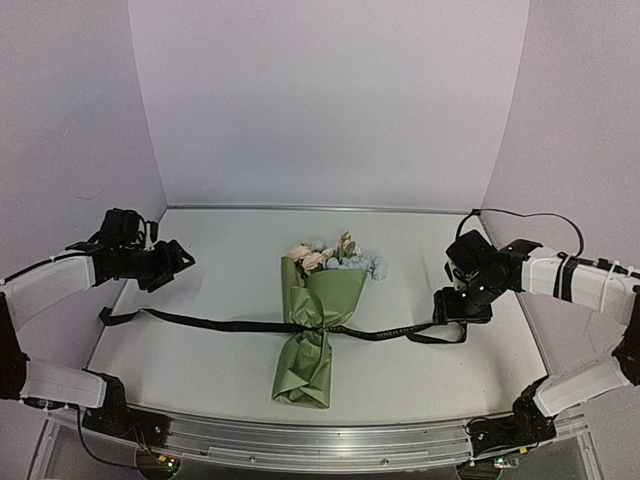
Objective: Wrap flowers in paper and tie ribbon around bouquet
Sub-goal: Cross the half-tied ribbon over the folded bouquet.
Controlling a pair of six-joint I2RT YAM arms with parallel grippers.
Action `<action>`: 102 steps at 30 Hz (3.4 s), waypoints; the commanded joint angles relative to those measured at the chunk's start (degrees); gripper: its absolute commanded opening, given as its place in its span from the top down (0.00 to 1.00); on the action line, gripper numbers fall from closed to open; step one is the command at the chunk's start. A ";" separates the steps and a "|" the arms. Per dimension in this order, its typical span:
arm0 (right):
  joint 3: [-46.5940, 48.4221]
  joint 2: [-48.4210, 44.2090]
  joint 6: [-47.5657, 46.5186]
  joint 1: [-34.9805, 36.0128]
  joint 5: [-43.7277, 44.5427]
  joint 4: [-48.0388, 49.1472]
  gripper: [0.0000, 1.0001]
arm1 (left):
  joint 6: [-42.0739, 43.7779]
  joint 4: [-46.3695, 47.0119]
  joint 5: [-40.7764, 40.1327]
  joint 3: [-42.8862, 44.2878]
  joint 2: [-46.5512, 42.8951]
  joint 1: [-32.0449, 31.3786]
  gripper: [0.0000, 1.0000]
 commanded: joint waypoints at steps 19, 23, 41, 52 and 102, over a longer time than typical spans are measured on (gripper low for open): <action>9.27 8.05 -4.03 8.58 -6.98 6.44 0.32 | 16.90 -5.08 19.73 22.07 36.83 -24.28 0.17; 8.57 8.00 -3.91 8.69 -7.36 7.21 0.32 | 18.29 -4.96 22.01 20.36 37.06 -25.10 0.15; 7.41 7.74 -3.40 9.64 -7.31 8.27 0.33 | 17.98 -2.63 24.62 11.52 30.65 -29.71 0.24; 5.99 6.69 -3.16 10.17 -6.64 8.84 0.33 | 16.34 -4.34 12.89 9.64 28.80 -34.24 0.38; 4.15 1.71 -0.45 12.36 -6.92 9.64 0.47 | 22.13 -12.36 16.19 26.79 24.92 -36.94 1.00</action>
